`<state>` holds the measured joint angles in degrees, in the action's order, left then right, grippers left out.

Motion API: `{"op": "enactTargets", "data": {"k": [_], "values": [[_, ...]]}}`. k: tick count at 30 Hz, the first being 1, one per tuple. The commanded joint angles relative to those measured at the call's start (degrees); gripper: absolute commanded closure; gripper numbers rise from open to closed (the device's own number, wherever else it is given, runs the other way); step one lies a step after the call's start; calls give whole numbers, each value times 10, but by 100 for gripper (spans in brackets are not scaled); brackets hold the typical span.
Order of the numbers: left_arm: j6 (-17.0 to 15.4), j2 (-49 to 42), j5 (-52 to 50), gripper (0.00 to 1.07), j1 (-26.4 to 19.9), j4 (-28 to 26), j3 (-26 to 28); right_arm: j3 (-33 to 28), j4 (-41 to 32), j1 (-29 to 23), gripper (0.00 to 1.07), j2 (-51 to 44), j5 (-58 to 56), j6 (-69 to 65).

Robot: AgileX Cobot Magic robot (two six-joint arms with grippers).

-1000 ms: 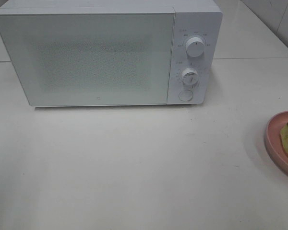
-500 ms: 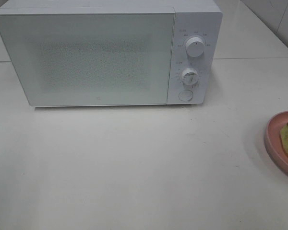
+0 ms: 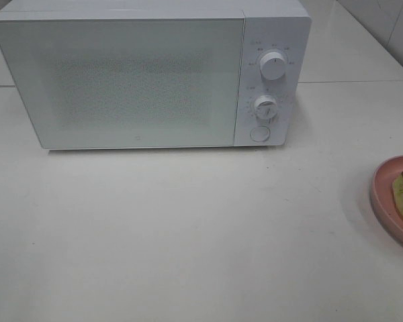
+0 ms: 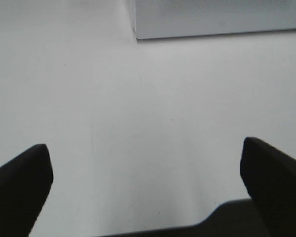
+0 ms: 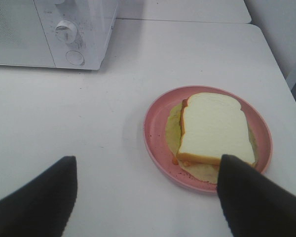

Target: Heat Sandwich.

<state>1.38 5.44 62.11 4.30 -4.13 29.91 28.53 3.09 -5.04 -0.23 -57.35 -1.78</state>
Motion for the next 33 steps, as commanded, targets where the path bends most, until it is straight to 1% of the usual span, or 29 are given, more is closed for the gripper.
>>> {"op": "enactTargets", "data": {"k": [1, 2, 3, 33], "values": [[1, -42, -7, 8, -44, -2, -2, -1, 1, 5, 32, -16, 3, -1], [1, -66, -7, 9, -59, -2, -2, -1, 1, 5, 32, -16, 3, -1], [1, -74, -7, 9, -61, -2, -2, -1, 1, 5, 32, -16, 3, -1], [1, -70, -9, 9, -63, -2, -3, -1, 1, 5, 32, -15, 3, -1]]}}
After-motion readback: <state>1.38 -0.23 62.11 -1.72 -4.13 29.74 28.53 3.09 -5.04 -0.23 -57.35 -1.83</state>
